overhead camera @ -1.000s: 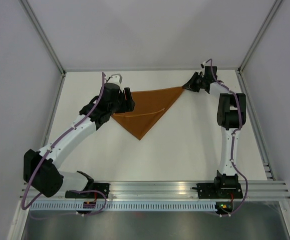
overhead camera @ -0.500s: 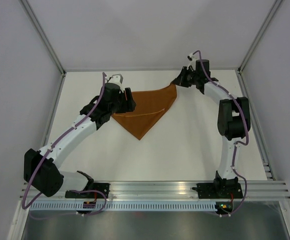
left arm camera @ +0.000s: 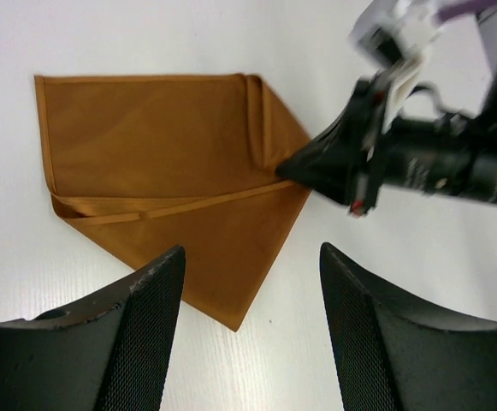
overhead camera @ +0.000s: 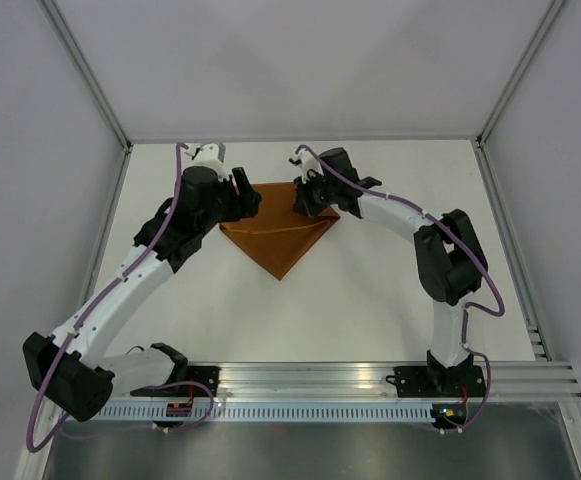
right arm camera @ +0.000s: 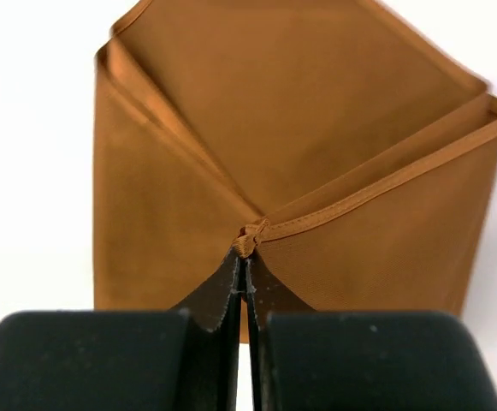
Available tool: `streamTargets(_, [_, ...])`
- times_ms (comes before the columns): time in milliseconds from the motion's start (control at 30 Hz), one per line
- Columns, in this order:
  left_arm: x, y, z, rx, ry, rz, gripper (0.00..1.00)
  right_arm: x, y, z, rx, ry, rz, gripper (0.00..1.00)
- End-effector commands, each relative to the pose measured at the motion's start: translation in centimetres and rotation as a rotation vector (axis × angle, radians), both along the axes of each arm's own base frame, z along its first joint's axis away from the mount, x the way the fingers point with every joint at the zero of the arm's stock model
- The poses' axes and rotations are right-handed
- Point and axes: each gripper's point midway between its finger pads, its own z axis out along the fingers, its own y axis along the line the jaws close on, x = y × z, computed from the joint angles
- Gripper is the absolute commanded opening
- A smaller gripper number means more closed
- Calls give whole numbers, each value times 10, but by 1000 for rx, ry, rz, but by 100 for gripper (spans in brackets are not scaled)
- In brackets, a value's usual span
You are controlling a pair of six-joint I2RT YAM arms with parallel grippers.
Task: Fold the napkin, place the utensils inside, and roll it up
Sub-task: Fold the napkin
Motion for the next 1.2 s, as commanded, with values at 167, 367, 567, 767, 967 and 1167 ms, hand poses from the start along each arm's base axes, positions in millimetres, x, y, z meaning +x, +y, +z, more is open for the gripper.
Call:
streamTargets(167, [-12, 13, 61, -103, -124, 47, 69, -32, 28, 13, -170, -207, 154, 4])
streamTargets(367, [-18, 16, 61, -111, -126, 49, 70, -61, 47, 3, -246, -255, 254, 4])
streamTargets(567, [-18, 15, 58, -111, -117, 46, 70, -84, 55, -7, -283, -277, 318, 4])
streamTargets(767, [-19, 15, 56, -115, -112, 45, 70, -94, 62, -18, -303, -272, 348, 3])
streamTargets(967, [-19, 17, 53, -113, -108, 55, 70, -106, 68, -29, -318, -281, 396, 3])
streamTargets(1167, [-18, 20, 59, -122, -119, 77, 70, -113, 75, -27, -321, -329, 418, 2])
